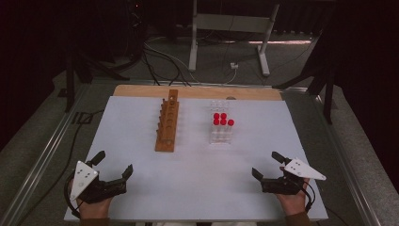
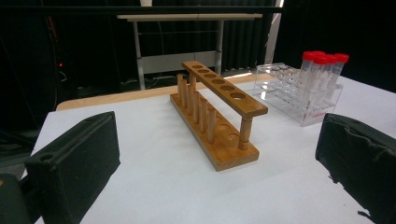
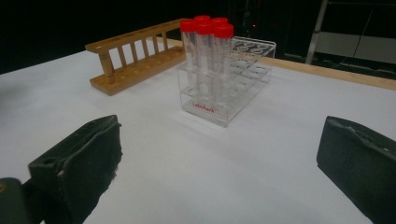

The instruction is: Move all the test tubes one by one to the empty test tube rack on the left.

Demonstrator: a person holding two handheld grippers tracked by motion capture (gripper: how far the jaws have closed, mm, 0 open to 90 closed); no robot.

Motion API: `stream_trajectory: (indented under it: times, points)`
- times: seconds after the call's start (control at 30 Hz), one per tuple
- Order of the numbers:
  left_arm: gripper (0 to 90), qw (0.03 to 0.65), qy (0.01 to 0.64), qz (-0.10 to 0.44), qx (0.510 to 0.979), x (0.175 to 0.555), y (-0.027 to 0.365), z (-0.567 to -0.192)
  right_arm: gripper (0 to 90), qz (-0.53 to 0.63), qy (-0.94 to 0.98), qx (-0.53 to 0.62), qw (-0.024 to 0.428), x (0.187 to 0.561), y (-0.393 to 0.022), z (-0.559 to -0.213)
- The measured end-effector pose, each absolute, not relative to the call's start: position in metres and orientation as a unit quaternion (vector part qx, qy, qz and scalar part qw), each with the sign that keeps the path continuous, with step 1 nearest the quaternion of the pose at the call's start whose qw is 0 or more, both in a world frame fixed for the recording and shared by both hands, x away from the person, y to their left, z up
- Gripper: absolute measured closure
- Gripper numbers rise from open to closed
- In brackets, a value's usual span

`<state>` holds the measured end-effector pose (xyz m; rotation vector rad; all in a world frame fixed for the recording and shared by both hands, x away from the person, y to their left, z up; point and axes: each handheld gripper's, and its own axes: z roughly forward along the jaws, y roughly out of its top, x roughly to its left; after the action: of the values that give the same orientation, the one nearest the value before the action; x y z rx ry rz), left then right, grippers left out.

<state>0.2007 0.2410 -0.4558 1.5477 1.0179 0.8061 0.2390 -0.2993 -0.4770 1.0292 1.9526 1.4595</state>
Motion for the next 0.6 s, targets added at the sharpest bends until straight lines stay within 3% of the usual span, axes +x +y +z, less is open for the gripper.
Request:
stream_trajectory:
  times: [0.6]
  points:
    - [0.7, 0.522, 0.434, 0.337, 0.653, 0.205, 0.238, -0.459, 0.0, 0.533, 0.720, 0.365, 0.255, 0.242, -0.286, -0.455]
